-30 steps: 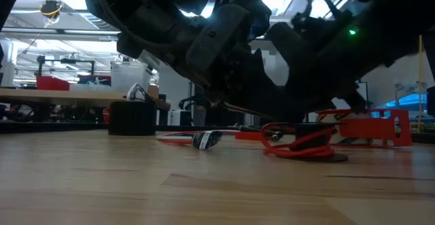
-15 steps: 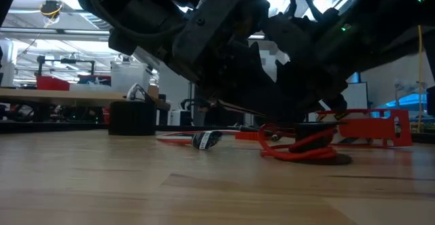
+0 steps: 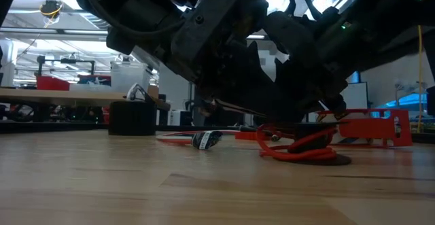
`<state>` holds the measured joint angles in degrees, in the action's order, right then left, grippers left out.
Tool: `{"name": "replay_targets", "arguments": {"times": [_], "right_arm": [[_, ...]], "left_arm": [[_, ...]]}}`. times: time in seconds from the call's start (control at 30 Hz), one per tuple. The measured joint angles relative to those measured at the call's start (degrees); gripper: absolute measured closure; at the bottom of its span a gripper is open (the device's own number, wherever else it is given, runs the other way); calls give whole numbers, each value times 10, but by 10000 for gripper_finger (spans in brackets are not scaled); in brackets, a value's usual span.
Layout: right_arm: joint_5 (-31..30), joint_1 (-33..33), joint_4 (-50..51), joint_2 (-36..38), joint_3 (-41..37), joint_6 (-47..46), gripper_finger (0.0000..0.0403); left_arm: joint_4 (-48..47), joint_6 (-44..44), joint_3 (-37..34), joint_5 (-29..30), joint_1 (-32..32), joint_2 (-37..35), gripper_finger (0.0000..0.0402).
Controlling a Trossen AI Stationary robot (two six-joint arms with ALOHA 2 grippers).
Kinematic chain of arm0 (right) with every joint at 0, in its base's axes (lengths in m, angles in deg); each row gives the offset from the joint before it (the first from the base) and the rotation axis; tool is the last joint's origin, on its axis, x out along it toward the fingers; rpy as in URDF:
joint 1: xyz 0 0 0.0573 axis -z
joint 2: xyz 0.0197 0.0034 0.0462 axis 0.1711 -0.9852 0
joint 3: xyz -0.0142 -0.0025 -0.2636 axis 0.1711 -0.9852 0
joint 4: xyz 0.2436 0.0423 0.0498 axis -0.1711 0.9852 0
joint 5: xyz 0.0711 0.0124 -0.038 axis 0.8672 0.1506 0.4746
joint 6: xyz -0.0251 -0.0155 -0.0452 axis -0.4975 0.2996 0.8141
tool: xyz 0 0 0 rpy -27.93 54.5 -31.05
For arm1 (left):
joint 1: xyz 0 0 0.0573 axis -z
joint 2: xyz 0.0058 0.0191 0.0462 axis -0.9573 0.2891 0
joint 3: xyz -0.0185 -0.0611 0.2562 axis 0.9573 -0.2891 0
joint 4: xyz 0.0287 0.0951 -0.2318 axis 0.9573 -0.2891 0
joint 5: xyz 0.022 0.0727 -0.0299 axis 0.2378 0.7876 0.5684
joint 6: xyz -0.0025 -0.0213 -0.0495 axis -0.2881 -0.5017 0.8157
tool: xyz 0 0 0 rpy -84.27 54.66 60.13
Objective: Coil cords
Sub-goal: Coil the red wire onto the spool
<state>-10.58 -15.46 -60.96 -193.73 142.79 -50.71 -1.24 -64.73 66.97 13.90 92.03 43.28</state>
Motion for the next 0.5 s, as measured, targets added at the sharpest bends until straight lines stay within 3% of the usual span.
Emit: {"name": "replay_targets", "arguments": {"times": [0.5], "right_arm": [[3,0,0,0,0,0,394]], "left_arm": [[21,2,-1,3,0,1,385]]}}
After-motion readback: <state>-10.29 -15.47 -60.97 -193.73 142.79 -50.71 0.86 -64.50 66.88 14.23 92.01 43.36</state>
